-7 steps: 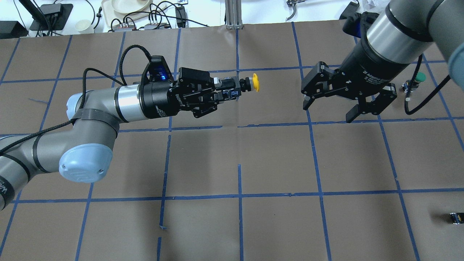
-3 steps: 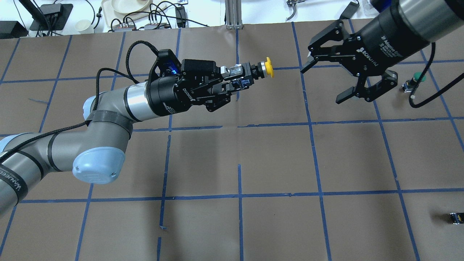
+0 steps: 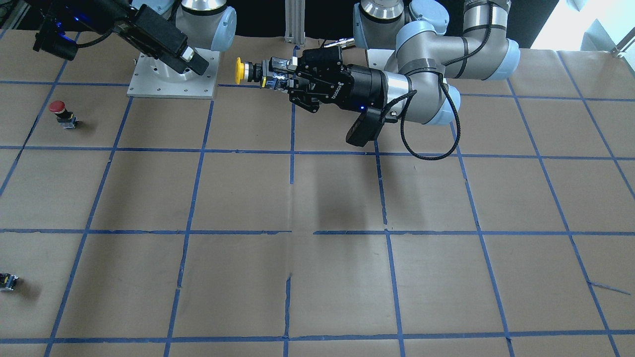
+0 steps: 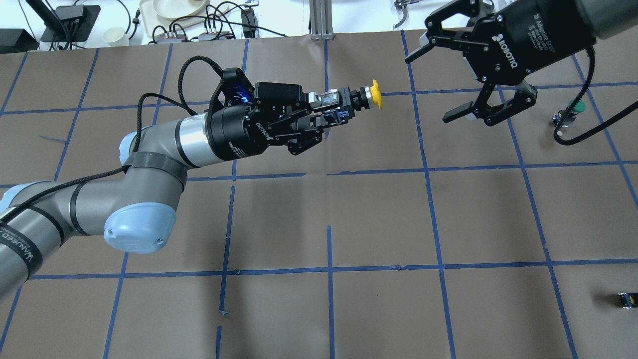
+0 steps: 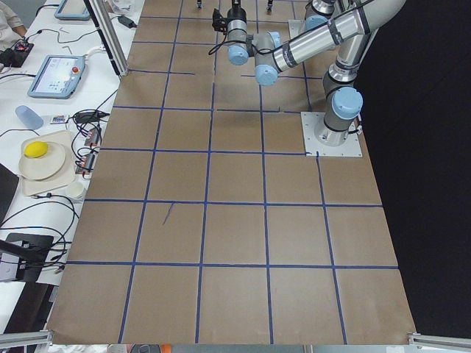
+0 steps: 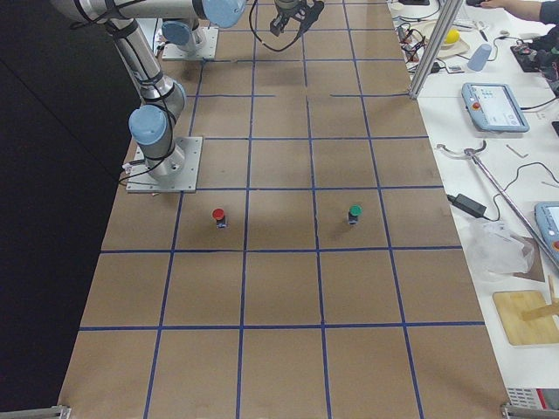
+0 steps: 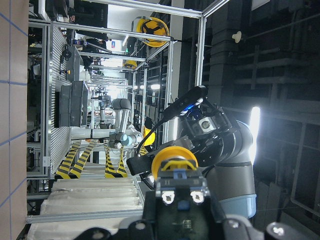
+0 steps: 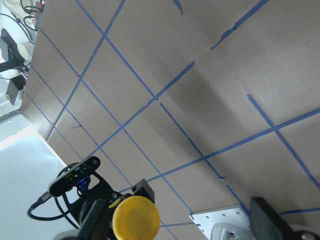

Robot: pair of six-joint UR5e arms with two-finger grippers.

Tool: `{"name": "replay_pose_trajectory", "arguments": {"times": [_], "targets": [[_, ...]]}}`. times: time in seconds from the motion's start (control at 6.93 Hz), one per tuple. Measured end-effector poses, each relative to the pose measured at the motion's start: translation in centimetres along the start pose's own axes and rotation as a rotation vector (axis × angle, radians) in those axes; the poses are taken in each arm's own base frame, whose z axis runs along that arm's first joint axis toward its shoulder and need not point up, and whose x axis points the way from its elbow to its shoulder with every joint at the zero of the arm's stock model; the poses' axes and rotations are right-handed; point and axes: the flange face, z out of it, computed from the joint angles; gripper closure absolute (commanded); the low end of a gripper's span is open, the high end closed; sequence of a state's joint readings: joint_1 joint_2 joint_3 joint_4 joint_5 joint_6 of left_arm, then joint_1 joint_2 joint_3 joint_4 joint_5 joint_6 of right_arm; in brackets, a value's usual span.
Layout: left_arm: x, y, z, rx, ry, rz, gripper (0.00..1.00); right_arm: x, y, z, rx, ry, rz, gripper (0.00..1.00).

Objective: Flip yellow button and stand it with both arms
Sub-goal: 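Close the right gripper on the yellow cap while the left gripper holds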

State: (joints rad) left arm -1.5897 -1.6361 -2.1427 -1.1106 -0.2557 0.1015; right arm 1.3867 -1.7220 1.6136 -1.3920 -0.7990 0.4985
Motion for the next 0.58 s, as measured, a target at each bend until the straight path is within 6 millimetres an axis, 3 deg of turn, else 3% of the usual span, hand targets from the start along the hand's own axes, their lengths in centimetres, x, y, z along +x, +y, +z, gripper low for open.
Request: {"name": "replay_pose_trajectory", "arguments": {"times": [0.58], "targets": [[-1.0, -0.5, 0.4, -0.01, -0.005, -0.016, 0.81, 0.5, -1.5, 2.7, -0.111, -0.072, 0.113, 0.01]]}}
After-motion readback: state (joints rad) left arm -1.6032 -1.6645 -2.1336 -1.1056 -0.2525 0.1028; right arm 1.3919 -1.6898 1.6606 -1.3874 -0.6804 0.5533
